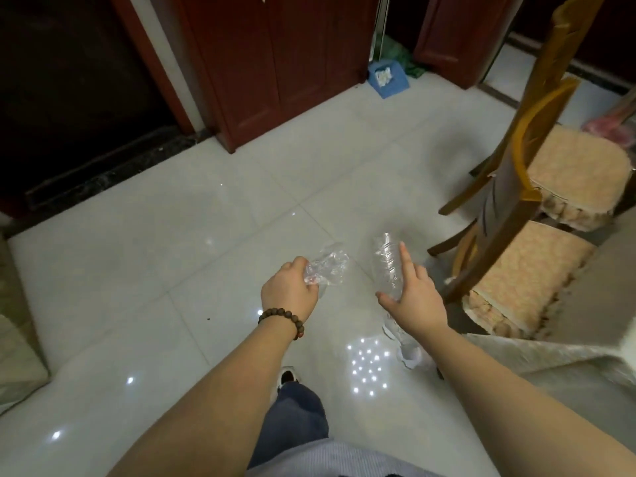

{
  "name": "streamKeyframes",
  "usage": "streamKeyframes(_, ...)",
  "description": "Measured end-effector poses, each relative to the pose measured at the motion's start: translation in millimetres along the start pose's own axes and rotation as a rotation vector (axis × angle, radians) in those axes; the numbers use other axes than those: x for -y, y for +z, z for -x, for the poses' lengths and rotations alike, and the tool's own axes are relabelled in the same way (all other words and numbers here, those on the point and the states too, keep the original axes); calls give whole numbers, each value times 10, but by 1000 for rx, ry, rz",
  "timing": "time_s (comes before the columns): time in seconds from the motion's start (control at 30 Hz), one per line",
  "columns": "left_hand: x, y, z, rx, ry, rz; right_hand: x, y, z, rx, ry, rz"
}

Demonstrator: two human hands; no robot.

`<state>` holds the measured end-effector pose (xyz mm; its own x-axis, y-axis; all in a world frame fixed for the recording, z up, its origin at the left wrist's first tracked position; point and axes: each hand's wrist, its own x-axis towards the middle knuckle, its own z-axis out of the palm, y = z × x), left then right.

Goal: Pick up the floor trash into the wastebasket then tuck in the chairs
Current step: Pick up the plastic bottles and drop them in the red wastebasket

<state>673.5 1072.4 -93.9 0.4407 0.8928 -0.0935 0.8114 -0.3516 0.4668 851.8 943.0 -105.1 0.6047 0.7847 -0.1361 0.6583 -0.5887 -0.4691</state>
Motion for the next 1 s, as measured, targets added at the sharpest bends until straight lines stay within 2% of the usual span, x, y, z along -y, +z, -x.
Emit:
streamKeyframes(0.23,352,-511,-1104,-14,38,-31,685,119,-831,-48,40,-36)
streamKeyframes(0.5,125,-493,-2282,11,140,12,759,-53,-1792,-101,139,-63)
streamKeyframes(0.73,-594,-127,-3675,77,244,0,375,-294,-3079,-153,233,-113)
streamKeyframes(1.0,-2073,154,-5466,134,351,-52,-234,-1071,-4830,-246,347,-190)
